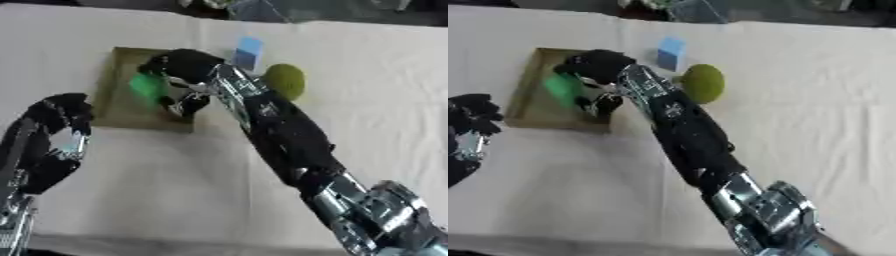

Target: Pick up objects on the table and place them in the box.

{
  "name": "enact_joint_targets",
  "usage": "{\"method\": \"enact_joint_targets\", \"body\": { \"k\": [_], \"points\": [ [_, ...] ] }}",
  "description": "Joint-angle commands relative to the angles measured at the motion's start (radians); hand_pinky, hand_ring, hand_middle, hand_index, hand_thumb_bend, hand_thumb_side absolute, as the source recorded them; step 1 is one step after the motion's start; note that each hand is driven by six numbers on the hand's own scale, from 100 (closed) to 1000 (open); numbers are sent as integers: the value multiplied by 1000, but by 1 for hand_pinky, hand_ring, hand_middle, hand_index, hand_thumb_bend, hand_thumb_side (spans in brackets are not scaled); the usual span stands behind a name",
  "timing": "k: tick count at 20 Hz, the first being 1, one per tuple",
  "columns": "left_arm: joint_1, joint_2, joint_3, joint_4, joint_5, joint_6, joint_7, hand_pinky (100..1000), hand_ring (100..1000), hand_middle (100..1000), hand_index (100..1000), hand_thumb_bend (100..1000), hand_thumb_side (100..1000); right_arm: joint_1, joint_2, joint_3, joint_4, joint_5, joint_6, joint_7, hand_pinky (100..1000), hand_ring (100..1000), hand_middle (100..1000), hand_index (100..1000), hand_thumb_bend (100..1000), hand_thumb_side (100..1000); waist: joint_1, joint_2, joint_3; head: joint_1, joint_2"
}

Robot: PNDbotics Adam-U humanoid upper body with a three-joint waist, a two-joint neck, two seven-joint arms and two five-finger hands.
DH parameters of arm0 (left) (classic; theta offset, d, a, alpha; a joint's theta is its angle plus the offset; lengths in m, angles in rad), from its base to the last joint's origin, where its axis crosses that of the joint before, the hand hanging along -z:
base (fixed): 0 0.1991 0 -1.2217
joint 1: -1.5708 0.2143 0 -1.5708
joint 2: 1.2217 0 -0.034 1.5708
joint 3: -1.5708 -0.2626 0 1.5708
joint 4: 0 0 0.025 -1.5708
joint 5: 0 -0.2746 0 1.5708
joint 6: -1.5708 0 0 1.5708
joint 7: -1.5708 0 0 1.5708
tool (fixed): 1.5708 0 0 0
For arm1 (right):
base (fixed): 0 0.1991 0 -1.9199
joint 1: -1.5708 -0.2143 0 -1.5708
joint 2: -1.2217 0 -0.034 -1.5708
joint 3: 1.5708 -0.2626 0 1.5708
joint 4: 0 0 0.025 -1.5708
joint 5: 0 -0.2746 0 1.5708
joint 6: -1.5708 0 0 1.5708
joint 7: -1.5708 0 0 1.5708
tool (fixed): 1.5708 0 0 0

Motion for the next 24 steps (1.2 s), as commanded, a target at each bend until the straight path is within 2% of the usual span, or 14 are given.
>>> {"method": "enact_joint_targets", "body": {
  "k": [1,7,18,24],
  "points": [
    [-10,4,4,-22,6,0,1,548,626,610,776,100,366,-21,-3,4,-32,20,21,-43,861,865,874,1000,100,265,6,-17,-2,5,5],
    [-8,4,6,-23,5,0,2,548,626,610,776,100,366,-31,-18,6,-30,18,16,-47,871,876,888,1000,100,280,6,-18,-8,8,5],
    [-8,4,7,-24,5,0,4,549,626,610,776,100,365,-35,-26,16,-31,50,-37,4,885,904,920,1000,100,313,7,-18,-12,11,5],
    [-7,6,10,-23,4,0,5,550,625,610,776,100,365,-53,-54,31,-83,11,-62,10,887,907,924,1000,100,308,6,-21,-22,18,5]
  ]
}}
